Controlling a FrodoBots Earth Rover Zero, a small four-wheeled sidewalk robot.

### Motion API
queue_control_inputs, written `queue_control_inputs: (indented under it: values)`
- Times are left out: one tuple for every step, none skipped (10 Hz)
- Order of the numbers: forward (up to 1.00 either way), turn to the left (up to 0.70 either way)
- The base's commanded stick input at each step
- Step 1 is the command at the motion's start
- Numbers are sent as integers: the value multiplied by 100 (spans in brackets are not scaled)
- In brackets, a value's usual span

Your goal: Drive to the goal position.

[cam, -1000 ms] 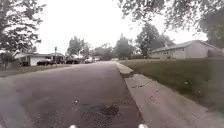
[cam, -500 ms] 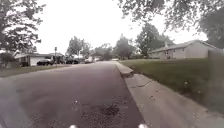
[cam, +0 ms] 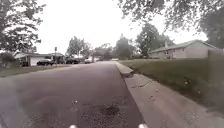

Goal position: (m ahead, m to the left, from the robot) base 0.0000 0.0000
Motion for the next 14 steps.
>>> queue_control_inputs:
  values:
    - [7, 0]
    - [7, 0]
    - [7, 0]
    - [7, 0]
    - [7, 0]
    - [7, 0]
    - [7, 0]
    - [7, 0]
    - [7, 0]
    - [6, 0]
    - [6, 0]
    - [7, 0]
    - [7, 0]
    - [7, 0]
